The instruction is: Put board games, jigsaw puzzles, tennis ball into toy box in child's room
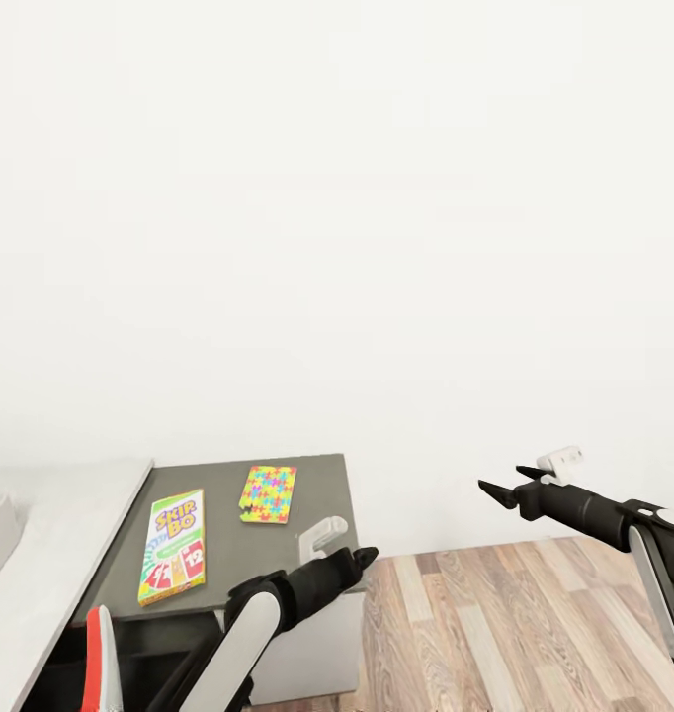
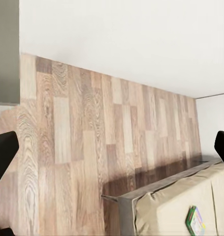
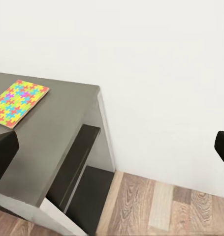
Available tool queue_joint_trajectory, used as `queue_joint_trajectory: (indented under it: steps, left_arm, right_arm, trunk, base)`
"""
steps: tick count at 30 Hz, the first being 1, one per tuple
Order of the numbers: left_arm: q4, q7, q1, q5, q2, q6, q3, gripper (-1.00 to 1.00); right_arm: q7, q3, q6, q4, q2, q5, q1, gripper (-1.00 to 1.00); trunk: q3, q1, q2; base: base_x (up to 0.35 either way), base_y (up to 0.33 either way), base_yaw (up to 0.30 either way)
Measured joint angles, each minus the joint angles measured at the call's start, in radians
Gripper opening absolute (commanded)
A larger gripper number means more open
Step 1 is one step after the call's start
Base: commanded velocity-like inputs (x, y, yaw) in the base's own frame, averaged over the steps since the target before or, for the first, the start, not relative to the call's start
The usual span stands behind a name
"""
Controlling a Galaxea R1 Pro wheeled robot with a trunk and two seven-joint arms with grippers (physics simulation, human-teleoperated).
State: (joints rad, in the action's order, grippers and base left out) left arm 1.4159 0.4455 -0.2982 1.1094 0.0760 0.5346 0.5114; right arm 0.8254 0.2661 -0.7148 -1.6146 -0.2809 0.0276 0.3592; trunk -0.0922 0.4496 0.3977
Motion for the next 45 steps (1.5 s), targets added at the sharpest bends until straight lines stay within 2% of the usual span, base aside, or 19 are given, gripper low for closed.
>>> queue_joint_trajectory:
  steps: [17, 31, 33, 34, 37, 38, 40, 44, 45]
  left_arm:
    - [0.001, 0.001, 0.001, -0.002, -0.004, -0.001, 0.001, 1.0]
    - [0.014, 0.005, 0.005, -0.004, -0.008, 0.0, -0.004, 1.0]
    - [0.011, 0.008, 0.005, -0.005, -0.009, 0.0, -0.008, 1.0]
    - [0.006, 0.011, 0.005, -0.006, -0.01, 0.0, -0.011, 1.0]
    - [-0.004, 0.013, 0.004, -0.011, -0.011, 0.0, -0.012, 1.0]
    - [-0.06, 0.002, 0.003, -0.069, -0.008, -0.002, -0.016, 1.0]
    - [-0.068, 0.0, 0.003, -0.077, -0.006, -0.003, -0.015, 1.0]
    - [-0.07, 0.0, 0.003, -0.079, -0.006, -0.003, -0.015, 1.0]
    - [-0.07, 0.0, 0.003, -0.08, -0.006, -0.003, -0.014, 1.0]
  right_arm:
    - [0.0, 0.001, -0.001, 0.0, 0.0, 0.0, -0.008, 1.0]
    - [0.0, 0.008, 0.014, 0.0, -0.001, -0.001, -0.008, 1.0]
    - [-0.023, 0.006, 0.01, 0.0, -0.001, 0.002, -0.008, 1.0]
    - [-0.072, 0.003, 0.006, 0.0, 0.001, 0.008, -0.008, 1.0]
    - [-0.134, 0.002, 0.002, 0.001, 0.009, 0.017, -0.005, 1.0]
    - [-0.233, 0.003, -0.079, 0.001, 0.053, 0.038, -0.003, 1.0]
    - [-0.249, 0.012, -0.162, 0.029, 0.055, 0.041, 0.025, 1.0]
    - [-0.292, 0.015, -0.179, 0.09, 0.056, 0.041, 0.067, 1.0]
    - [-0.337, 0.016, -0.183, 0.151, 0.056, 0.041, 0.101, 1.0]
  trunk:
    - [0.027, 0.0, 0.0]
    - [0.035, 0.0, 0.0]
    - [0.036, 0.0, 0.0]
    - [0.036, 0.0, 0.0]
    - [0.036, 0.0, 0.0]
    - [0.035, 0.0, 0.0]
    - [0.036, 0.0, 0.0]
    - [0.036, 0.0, 0.0]
    - [0.036, 0.0, 0.0]
  base:
    - [-0.238, -0.192, -0.131]
    - [-0.033, -0.029, -0.039]
    - [-0.001, -0.001, -0.002]
    - [0.0, 0.0, 0.0]
    - [0.0, 0.0, -0.077]
    - [0.0, 0.0, -0.252]
    - [0.0, 0.0, -0.279]
    - [0.0, 0.0, -0.284]
    - [0.0, 0.0, -0.288]
